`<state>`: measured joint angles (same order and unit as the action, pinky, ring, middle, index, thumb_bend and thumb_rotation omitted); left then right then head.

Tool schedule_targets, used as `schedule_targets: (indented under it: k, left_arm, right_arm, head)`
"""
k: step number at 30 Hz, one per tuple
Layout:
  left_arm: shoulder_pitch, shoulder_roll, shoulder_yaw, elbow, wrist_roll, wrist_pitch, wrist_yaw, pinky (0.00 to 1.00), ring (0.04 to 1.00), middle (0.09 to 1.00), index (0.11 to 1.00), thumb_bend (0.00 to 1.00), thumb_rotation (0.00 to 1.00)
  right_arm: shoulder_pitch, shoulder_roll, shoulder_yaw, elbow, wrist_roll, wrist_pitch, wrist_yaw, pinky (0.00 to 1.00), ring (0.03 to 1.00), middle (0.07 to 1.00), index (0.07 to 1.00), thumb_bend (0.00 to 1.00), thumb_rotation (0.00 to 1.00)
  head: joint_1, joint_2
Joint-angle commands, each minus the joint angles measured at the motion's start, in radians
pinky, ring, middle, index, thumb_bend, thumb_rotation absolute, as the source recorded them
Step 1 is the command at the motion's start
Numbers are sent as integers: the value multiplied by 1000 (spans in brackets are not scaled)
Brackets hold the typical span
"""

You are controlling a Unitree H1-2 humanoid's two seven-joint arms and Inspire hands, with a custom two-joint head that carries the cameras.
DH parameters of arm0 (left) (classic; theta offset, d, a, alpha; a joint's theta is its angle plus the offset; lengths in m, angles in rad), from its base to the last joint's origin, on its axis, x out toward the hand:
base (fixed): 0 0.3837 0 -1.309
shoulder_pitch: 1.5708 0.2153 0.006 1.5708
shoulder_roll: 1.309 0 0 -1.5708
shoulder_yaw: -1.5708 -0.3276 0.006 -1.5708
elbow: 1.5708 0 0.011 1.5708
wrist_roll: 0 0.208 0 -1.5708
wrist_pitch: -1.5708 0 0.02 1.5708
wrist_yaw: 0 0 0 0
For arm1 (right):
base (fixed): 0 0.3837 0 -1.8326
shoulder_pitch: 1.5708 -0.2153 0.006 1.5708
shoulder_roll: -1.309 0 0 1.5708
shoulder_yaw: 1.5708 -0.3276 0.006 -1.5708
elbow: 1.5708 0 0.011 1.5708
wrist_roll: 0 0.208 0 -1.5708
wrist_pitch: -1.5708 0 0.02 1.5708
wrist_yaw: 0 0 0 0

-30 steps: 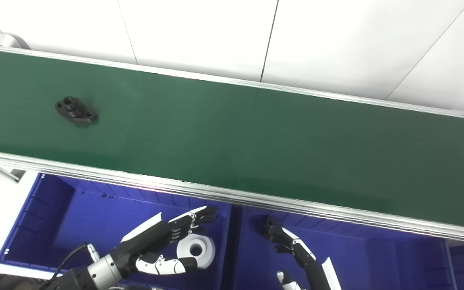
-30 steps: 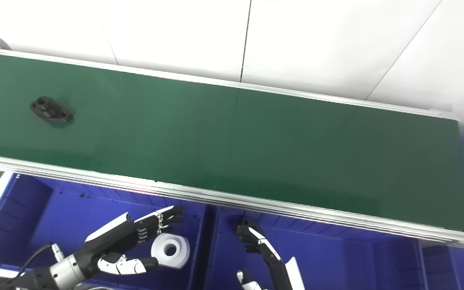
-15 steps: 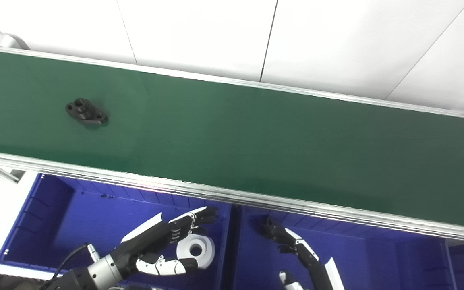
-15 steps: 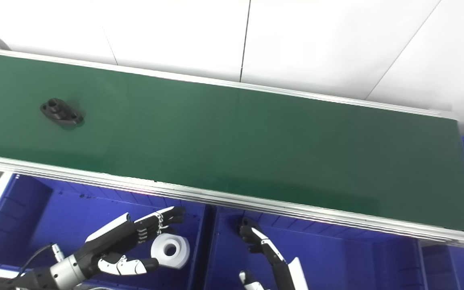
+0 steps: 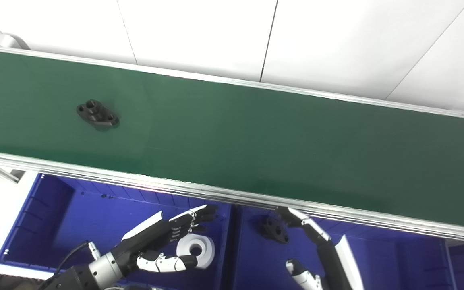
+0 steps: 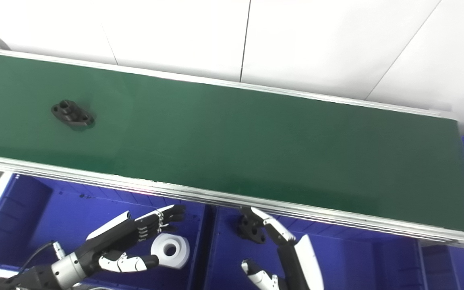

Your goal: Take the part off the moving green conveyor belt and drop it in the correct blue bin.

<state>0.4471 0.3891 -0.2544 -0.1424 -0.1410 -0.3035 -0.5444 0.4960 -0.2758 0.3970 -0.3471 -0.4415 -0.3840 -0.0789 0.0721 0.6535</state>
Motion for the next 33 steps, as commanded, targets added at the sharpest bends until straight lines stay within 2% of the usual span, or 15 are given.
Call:
schedule_targets:
  k: [1,7,13,17,18,20,21,22,26,29,33]
  left_arm:
    - [-4,4,0,-13,-19,-37,-1,892,961,981,956,474,472]
    - [-9,6,-2,-17,5,-35,4,891,961,982,959,477,489]
    - [-11,7,-5,-20,1,-27,0,887,961,982,956,478,486]
    - [-15,9,-8,-18,2,-29,-3,889,959,987,960,468,468]
    - [-15,9,-8,-18,5,-29,-2,886,956,986,960,467,470]
    - [-16,9,-10,-18,10,-31,-2,886,957,985,960,467,474]
    - [-16,9,-10,-19,13,-29,-1,886,957,985,960,467,474]
    - [-16,9,-11,-21,16,-27,0,885,956,983,958,470,479]
    - [-18,9,-13,-22,19,-26,-2,880,954,985,960,462,471]
    - [-19,10,-14,-23,20,-23,-1,875,949,983,956,458,465]
    - [-22,10,-17,-16,21,-36,-4,880,951,983,957,451,459]
  right_arm:
    - [-20,1,-28,-65,-8,30,35,727,778,805,812,535,994]
    - [-85,36,-80,-129,-18,87,98,706,769,801,811,549,977]
    - [-182,111,-93,-174,-118,174,153,700,765,792,795,538,874]
    - [-243,156,-94,-188,-189,228,192,701,761,784,795,572,772]
    - [-255,163,-95,-192,-200,241,203,706,766,788,797,597,672]
    - [-284,178,-94,-206,-226,269,229,703,766,787,795,634,548]
    - [-301,187,-94,-216,-243,285,245,703,766,787,795,637,541]
    - [-313,193,-94,-223,-255,296,256,691,760,785,791,663,469]
    - [-393,207,-92,-235,-318,328,298,666,738,767,775,737,322]
    - [-432,215,-93,-231,-351,345,318,661,734,762,770,778,261]
    - [-486,227,-91,-186,-390,359,322,667,743,764,766,780,257]
  head:
    - [2,-1]
    - [1,-2]
    - [-2,-4]
    - [-2,-6]
    - [-2,-6]
    - [-2,-5]
    - [-2,-5]
    - [-2,-5]
    - [-7,-7]
    - [-10,-8]
    - [-12,-9]
